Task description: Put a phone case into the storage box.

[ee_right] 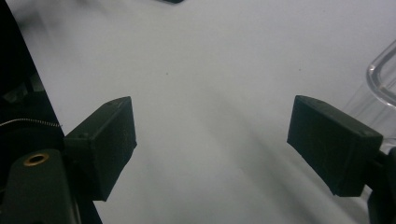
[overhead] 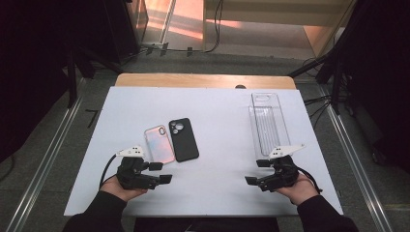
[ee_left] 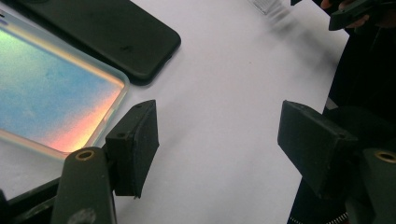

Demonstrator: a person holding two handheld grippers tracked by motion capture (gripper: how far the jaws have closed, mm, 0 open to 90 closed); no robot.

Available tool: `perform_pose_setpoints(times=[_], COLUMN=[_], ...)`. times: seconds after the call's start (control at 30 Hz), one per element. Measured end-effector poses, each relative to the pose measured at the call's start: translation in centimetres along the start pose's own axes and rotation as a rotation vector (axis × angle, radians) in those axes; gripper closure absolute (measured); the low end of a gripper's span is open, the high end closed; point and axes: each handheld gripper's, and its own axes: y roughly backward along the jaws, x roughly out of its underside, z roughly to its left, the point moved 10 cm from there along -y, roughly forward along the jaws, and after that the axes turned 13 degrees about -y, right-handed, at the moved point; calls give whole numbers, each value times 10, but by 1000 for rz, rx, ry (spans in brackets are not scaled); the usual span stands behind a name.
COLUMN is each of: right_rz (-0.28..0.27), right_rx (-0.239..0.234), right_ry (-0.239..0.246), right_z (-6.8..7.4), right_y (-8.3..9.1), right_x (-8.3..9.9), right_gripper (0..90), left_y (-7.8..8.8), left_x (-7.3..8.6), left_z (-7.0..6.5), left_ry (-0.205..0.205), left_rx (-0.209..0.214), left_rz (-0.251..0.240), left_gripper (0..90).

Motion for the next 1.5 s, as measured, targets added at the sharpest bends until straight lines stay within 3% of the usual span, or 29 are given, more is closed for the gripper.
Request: perform_pose_setpoints(times=[1.5], right_rz=[-1], right_rx=[10], right_ry=[-14], right_z=[-3], right_y=[3], right_x=[2], right_gripper=[138], left_y=[2], left_x=[0], left_z=[4], left_ry=[39], left_rx=[-17], left_rz=[18], left_gripper=[297])
